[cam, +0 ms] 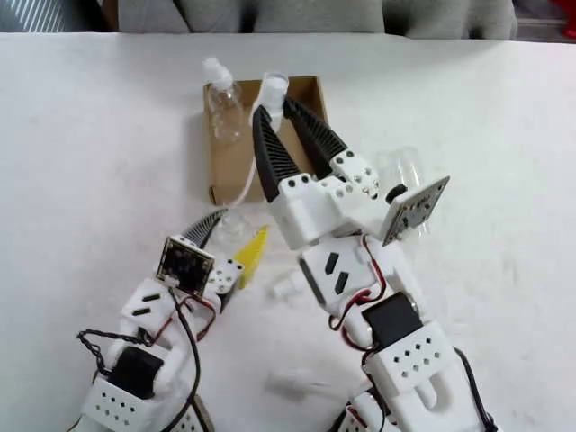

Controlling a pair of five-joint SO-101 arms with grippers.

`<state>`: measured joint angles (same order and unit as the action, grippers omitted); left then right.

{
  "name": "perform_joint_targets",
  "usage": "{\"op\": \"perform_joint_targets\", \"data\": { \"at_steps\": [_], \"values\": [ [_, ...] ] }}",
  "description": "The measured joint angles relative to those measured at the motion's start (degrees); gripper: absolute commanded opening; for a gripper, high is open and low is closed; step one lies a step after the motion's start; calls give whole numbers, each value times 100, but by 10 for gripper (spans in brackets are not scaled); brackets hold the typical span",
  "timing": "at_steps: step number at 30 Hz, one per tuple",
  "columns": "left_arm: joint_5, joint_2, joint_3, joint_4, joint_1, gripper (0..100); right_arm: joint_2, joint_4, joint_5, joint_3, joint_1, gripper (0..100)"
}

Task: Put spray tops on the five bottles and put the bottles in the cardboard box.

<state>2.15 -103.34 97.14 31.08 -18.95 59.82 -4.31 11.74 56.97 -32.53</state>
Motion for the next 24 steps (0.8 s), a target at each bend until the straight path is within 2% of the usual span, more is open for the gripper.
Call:
{"op": "perform_joint_targets", "data": {
  "at_steps": [6, 24],
  "values": [
    [0, 0, 0, 0, 0, 131, 0, 360, 0, 0, -167, 17],
    [-18, 0, 0, 18, 9, 131, 0, 369, 0, 677, -598, 17]
  ]
}}
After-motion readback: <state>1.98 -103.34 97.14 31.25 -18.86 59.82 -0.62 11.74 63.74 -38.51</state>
